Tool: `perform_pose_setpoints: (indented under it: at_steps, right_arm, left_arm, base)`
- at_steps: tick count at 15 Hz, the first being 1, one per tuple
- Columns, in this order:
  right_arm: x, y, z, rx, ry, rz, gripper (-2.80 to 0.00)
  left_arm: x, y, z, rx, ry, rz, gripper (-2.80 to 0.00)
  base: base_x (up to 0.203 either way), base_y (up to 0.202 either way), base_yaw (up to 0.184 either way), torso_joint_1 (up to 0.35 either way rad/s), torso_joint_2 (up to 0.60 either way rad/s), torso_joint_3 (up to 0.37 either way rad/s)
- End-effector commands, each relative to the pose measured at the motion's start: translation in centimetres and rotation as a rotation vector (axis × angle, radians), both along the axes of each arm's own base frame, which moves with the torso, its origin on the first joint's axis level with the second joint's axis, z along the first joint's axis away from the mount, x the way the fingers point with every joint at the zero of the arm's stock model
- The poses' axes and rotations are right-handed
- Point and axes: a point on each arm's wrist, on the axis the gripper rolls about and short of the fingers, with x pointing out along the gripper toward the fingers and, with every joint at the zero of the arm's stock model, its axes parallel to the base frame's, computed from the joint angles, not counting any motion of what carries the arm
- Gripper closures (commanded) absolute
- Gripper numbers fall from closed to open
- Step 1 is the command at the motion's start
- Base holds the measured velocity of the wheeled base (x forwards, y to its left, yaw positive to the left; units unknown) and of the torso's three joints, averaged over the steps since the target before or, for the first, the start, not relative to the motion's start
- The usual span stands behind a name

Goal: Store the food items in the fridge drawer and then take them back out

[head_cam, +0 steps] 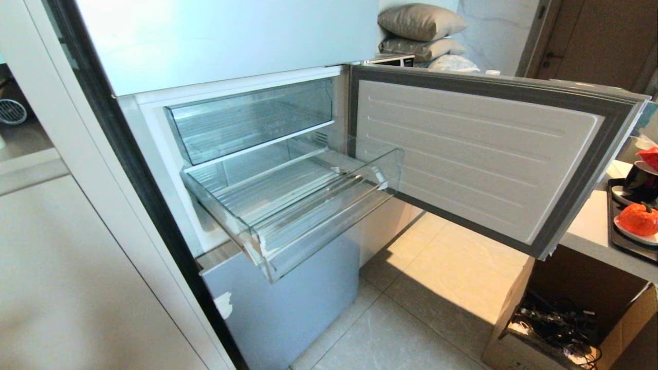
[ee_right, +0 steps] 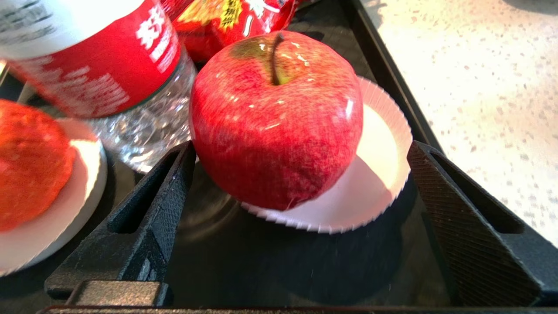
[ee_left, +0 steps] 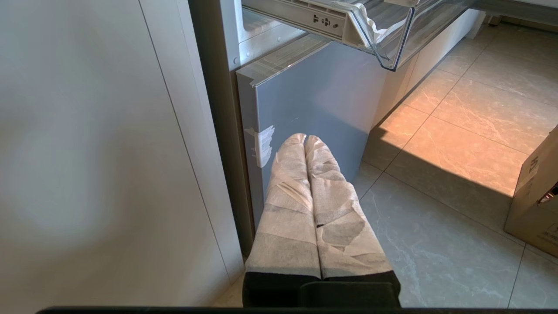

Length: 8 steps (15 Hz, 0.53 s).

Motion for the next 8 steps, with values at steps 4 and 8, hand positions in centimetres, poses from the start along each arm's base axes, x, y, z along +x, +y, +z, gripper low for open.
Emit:
perform_pose_setpoints:
  at_steps: [4,8]
  right_arm:
    - [0.81,-0.87,0.11,-0.024,-0.018,0.008,-2.8]
    - [1.07,-0.63,0.38,-0.025,-0.02,0.025,0.0]
  left_arm:
    - [0.01,0.0,0.0,0.0,0.0,0.002,0.0]
    - [0.0,0.0,0.02,0.0,-0.001,0.0,0.0]
  base:
    - [0.0,0.0,0.0,0.0,0.0,0.0]
    - [0.0,0.0,0.0,0.0,0.0,0.0]
